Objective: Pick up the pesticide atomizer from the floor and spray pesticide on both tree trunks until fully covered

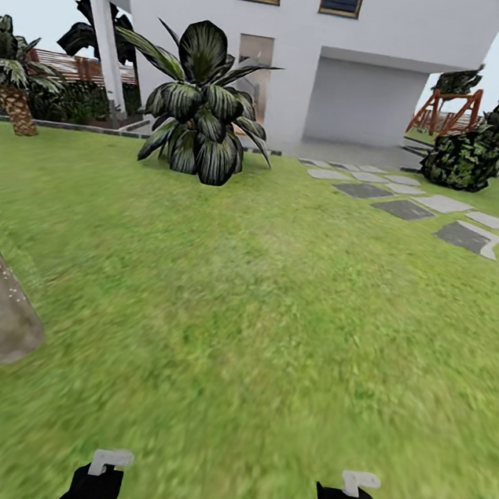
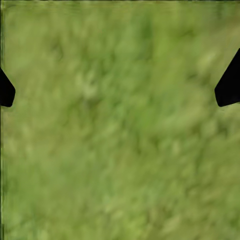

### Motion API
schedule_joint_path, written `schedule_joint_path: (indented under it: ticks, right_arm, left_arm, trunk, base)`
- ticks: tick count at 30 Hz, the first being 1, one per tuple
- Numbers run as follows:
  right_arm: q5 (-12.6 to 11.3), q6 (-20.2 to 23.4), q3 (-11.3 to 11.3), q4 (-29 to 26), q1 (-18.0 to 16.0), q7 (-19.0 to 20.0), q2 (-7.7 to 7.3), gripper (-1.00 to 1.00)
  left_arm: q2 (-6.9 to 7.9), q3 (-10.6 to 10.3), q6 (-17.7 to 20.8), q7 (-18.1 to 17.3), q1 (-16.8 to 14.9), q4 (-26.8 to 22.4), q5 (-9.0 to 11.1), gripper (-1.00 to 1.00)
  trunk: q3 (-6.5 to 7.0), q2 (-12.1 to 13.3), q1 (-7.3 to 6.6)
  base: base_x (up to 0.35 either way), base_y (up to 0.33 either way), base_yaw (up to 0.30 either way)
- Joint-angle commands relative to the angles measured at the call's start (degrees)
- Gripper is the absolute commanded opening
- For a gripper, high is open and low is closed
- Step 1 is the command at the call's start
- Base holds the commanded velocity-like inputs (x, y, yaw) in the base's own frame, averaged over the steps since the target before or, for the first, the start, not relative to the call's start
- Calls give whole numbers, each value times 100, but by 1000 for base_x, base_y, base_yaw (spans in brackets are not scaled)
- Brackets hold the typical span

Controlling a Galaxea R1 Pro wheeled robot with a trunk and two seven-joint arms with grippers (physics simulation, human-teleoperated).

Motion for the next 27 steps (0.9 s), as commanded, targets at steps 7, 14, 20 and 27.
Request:
schedule_joint_path:
  ticks: [7,14,20,27]
  right_arm:
    - [0,0,2,0,0,0,7,100]
    - [0,0,1,0,0,0,9,100]
    - [0,0,2,0,0,-1,9,100]
    - [0,0,2,0,0,0,9,100]
  left_arm:
    - [0,0,0,-1,0,-1,0,-100]
    - [0,0,0,7,0,-1,1,-100]
    - [0,0,1,8,2,-1,8,-100]
    - [0,0,0,5,-1,-1,9,-100]
  trunk:
    - [0,0,0]
    - [0,0,0]
    - [0,0,0]
    - [0,0,0]
  base:
    - [-337,0,-266]
    - [-337,0,-266]
    - [-337,0,-266]
    - [-257,0,-266]
